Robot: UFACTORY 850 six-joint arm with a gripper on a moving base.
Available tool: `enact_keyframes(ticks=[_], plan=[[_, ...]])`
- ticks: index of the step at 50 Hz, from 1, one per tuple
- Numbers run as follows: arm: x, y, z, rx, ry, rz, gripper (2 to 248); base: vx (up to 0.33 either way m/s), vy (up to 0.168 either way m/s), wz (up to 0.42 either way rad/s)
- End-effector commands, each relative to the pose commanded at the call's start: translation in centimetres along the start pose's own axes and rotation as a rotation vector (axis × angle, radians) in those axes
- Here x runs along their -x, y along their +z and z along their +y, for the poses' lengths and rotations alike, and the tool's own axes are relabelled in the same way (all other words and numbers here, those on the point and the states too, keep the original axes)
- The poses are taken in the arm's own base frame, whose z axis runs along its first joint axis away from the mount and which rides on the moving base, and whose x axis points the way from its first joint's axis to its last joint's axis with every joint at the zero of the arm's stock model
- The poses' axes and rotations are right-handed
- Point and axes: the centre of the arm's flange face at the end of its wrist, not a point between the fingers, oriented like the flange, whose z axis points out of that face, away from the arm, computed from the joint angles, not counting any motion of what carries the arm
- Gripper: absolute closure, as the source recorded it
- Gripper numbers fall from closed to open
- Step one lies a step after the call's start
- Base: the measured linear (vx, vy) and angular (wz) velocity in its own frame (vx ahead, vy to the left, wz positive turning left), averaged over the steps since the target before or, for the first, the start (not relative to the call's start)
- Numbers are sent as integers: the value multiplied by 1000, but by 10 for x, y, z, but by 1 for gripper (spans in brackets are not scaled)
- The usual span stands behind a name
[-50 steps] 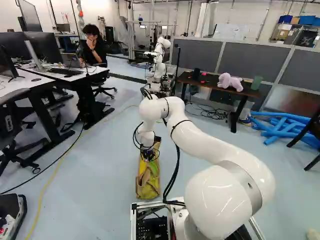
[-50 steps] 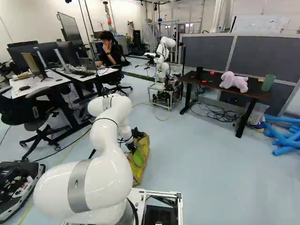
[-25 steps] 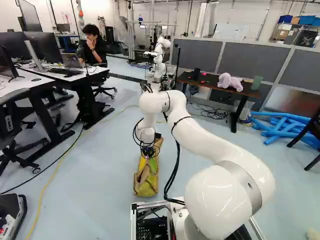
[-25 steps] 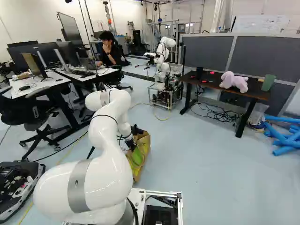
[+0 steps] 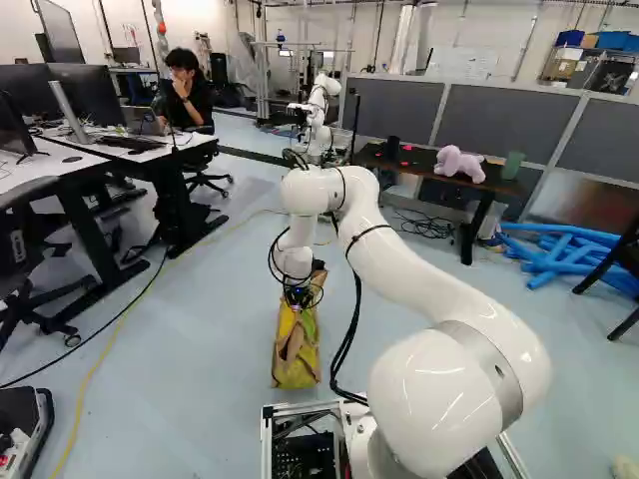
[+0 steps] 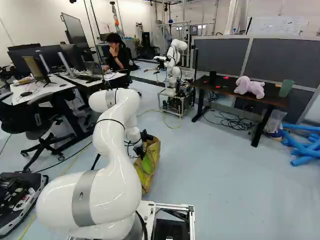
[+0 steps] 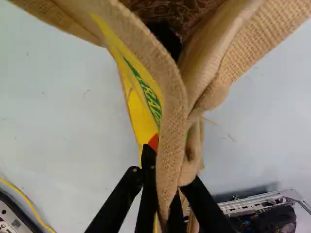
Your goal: Pick up the bag on the ground and place it on the table
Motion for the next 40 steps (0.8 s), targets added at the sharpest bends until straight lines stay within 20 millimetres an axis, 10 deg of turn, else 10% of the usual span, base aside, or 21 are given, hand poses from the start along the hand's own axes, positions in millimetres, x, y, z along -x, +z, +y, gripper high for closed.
enact_keyframes(ticks=[40], plan=[[5,-63,32,9,-65,-41,229,0,0,0]])
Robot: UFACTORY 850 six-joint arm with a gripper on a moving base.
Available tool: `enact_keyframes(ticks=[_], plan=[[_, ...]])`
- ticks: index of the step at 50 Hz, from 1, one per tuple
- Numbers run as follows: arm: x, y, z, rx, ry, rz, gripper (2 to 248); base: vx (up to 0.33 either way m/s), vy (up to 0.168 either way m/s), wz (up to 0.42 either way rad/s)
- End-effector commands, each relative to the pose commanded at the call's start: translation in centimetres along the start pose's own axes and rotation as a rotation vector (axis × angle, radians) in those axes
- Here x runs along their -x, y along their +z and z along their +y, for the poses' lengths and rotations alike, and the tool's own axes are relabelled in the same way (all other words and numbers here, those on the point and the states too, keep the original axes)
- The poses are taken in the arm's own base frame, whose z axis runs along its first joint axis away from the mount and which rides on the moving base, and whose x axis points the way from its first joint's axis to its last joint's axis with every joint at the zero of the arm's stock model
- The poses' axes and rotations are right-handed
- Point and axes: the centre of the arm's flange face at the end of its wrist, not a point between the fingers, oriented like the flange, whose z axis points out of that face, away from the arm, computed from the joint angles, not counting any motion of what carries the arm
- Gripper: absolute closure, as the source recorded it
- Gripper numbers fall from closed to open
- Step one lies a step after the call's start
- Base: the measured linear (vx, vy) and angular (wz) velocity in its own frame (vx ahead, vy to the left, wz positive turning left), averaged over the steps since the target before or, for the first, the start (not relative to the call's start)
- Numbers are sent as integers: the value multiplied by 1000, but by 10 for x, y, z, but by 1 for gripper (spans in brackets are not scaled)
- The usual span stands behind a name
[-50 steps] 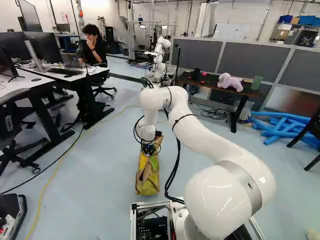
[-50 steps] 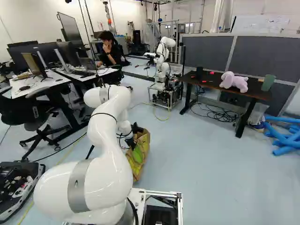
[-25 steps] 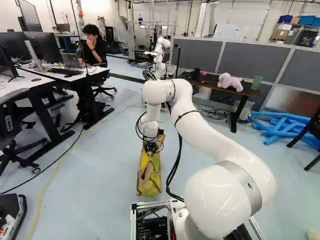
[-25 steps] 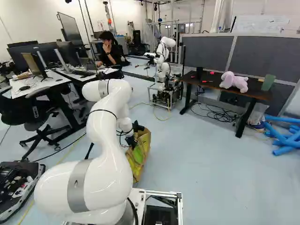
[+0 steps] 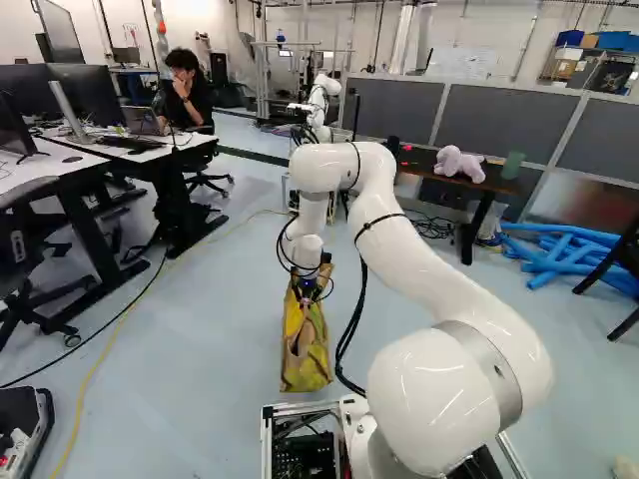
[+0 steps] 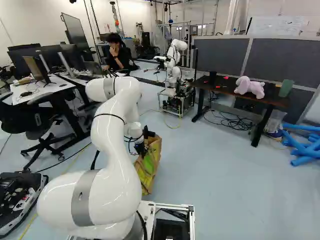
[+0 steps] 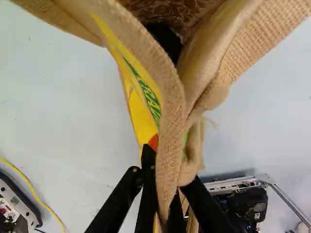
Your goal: Pick up the bag on the ground and place it on the table
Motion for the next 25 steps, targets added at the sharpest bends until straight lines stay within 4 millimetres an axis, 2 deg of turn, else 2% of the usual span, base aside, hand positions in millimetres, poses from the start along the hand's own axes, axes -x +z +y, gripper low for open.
enact_keyframes(ticks=[25], plan=[[12,-39,22,6,-52,-17,229,0,0,0]])
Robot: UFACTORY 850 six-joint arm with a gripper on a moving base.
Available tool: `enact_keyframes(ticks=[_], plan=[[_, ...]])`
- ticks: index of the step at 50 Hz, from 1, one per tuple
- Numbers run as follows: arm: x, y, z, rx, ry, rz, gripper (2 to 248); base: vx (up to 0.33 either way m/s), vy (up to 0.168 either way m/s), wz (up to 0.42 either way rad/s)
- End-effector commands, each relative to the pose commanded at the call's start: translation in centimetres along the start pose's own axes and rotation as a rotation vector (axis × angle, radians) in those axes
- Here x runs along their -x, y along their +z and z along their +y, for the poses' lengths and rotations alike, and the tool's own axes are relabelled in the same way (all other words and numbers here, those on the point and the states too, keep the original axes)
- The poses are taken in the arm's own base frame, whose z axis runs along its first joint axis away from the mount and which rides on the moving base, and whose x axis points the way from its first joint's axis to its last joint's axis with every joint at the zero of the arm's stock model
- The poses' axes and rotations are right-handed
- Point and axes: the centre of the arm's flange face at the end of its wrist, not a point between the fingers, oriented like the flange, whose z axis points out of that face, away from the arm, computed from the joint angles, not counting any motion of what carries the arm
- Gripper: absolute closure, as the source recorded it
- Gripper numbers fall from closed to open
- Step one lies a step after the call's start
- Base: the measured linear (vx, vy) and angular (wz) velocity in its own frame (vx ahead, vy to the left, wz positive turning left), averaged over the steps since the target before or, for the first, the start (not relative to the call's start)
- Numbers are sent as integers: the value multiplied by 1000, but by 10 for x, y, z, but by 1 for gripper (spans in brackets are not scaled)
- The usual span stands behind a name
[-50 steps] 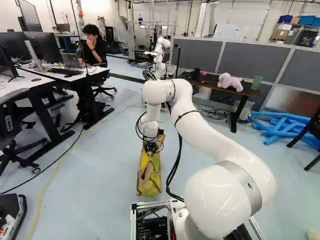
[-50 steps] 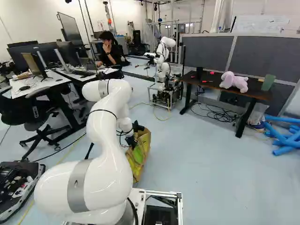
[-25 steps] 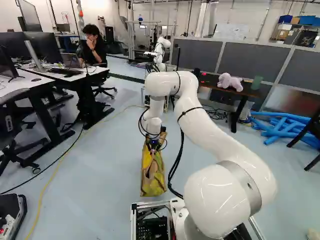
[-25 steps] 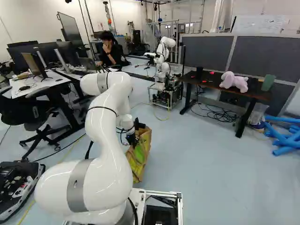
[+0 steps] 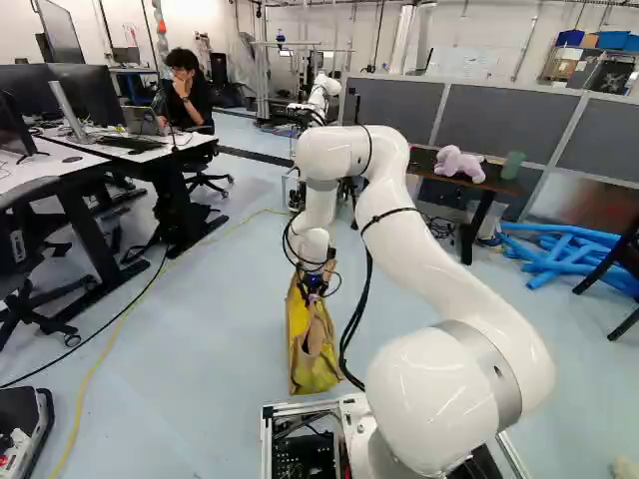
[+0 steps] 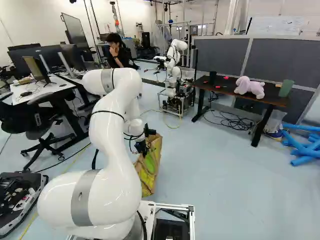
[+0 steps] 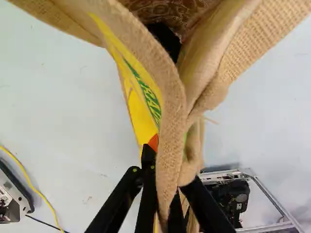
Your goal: Pick up the bag on the ground and place it on the table
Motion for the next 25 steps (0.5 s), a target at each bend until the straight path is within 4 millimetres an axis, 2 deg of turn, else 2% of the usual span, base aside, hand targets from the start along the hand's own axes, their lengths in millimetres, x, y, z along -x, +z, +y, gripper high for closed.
enact_keyframes(ticks=[25], plan=[[12,-39,22,1,-1,5,229,0,0,0]])
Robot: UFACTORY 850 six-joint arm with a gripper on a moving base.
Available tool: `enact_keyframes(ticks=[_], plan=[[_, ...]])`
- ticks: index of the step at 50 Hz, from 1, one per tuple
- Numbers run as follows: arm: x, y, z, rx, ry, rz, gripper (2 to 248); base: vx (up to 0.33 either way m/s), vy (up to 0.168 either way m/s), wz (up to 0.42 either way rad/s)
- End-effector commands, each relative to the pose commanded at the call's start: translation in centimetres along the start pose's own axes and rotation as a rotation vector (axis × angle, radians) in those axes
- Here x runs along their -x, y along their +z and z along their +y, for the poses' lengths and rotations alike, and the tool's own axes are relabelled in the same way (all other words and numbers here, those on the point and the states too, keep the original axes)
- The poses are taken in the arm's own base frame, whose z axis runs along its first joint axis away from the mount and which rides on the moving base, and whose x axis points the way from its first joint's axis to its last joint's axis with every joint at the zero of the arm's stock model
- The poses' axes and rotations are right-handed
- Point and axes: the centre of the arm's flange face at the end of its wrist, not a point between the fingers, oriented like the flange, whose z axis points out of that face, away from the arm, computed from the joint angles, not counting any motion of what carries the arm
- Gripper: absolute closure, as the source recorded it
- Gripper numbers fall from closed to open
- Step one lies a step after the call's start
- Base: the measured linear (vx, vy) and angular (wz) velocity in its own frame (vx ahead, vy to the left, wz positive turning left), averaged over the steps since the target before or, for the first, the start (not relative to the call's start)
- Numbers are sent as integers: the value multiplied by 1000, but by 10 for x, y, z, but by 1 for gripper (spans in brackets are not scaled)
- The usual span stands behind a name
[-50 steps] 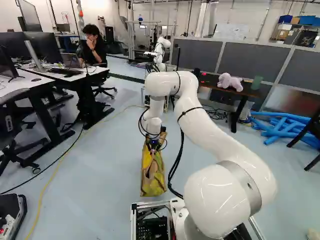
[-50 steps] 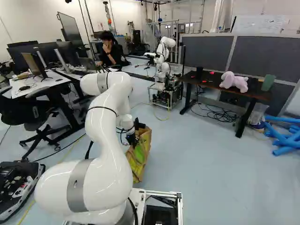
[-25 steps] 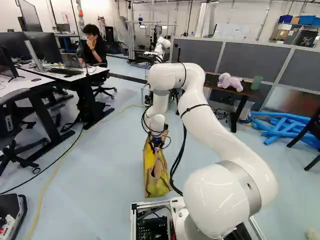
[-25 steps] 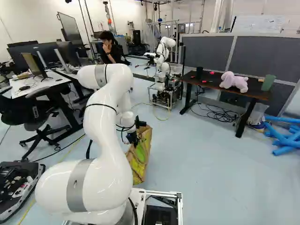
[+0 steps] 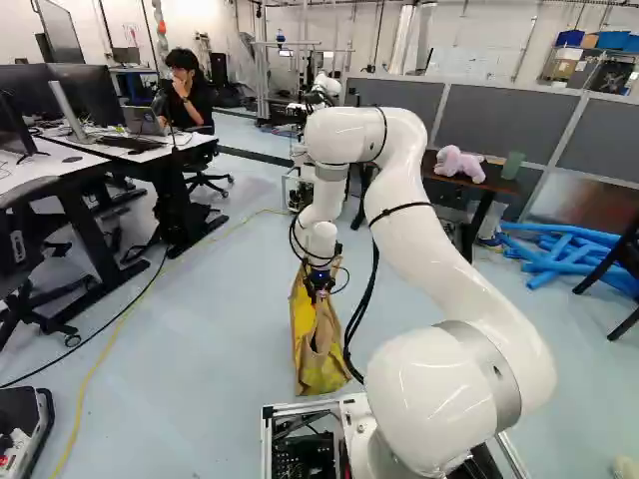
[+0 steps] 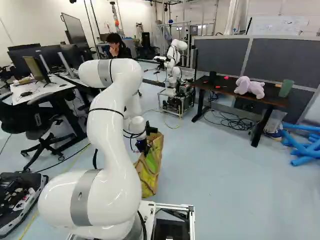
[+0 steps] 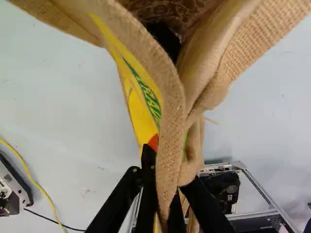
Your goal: Pick up the bag on the ground and place it on the table
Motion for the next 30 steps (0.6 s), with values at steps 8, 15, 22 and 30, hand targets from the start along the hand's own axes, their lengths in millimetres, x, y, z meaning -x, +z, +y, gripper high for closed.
enact_keyframes(ticks=[8,15,22,30], plan=[[2,-12,5,-2,4,8,229,0,0,0],[5,-23,10,-3,8,12,229,0,0,0],[9,-34,15,-4,11,16,229,0,0,0],[15,-46,20,-5,18,20,229,0,0,0]])
